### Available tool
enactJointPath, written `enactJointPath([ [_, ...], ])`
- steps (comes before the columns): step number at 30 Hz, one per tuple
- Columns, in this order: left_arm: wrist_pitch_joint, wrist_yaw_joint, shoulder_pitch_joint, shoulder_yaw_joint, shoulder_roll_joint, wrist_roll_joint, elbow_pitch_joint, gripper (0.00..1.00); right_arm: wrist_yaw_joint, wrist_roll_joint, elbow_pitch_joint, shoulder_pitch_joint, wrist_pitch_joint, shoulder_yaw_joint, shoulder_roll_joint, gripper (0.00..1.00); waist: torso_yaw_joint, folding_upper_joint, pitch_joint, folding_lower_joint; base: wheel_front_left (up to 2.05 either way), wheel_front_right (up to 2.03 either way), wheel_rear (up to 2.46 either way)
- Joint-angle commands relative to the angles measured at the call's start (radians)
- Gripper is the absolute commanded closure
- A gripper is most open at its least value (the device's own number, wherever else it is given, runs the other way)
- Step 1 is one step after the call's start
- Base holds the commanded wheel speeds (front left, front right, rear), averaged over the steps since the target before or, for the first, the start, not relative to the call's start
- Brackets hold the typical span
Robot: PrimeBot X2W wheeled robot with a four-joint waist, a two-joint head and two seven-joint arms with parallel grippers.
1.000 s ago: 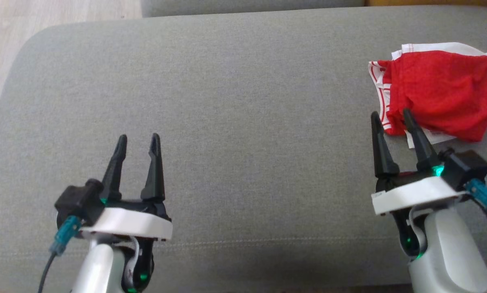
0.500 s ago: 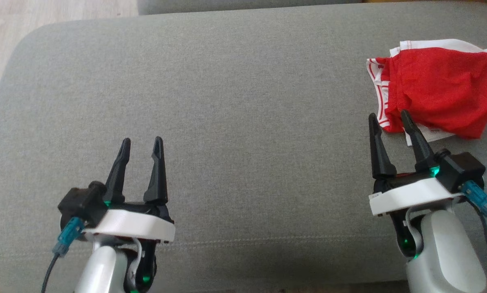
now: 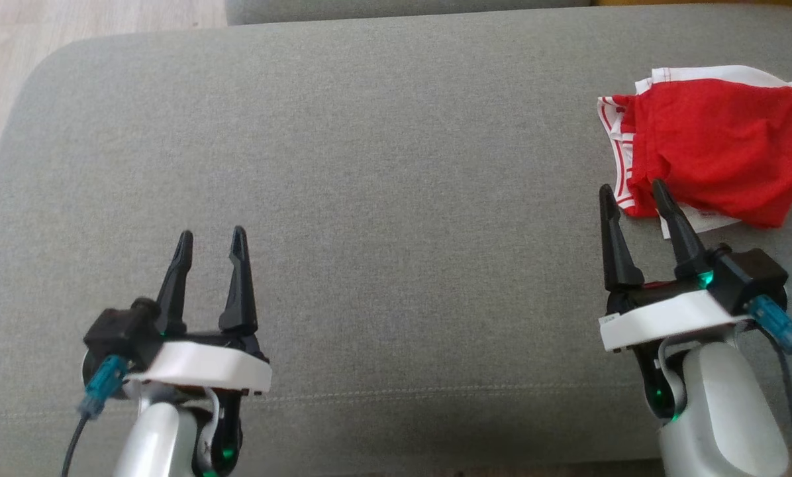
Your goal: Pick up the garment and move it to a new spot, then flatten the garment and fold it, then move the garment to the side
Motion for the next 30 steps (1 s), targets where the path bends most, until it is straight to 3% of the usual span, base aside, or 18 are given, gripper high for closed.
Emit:
enactJointPath([
  [1,-0.005,0.006,-0.025,0.042,0.007,-0.004,-0.031,0.0,0.006,-0.013,-0.029,-0.012,-0.011,0.022,0.015,0.0,-0.001,-0.0001,-0.001,0.0001,0.0,0.0,0.0],
  [17,-0.005,-0.034,0.001,0.088,0.007,-0.077,-0.113,0.0,0.006,-0.028,-0.018,-0.005,-0.02,0.022,0.021,0.0,-0.012,-0.0001,-0.017,0.0001,0.0,0.0,0.0],
  [18,0.0,-0.033,0.023,0.053,0.0,-0.075,-0.076,1.0,0.0,-0.024,0.011,0.002,-0.011,0.0,0.008,1.0,-0.012,-0.0001,-0.017,0.0001,0.0,0.0,0.0],
  [22,0.003,-0.033,0.043,0.05,-0.002,-0.084,-0.021,1.0,0.0,-0.014,0.063,0.027,-0.008,-0.001,0.008,1.0,-0.013,-0.0001,-0.018,0.0001,0.0,0.0,0.0],
  [30,0.019,-0.04,0.04,0.057,0.003,-0.16,-0.014,1.0,0.0,0.074,0.055,0.033,0.011,-0.014,0.009,1.0,-0.014,-0.0001,-0.022,0.0001,0.0,0.0,0.0],
])
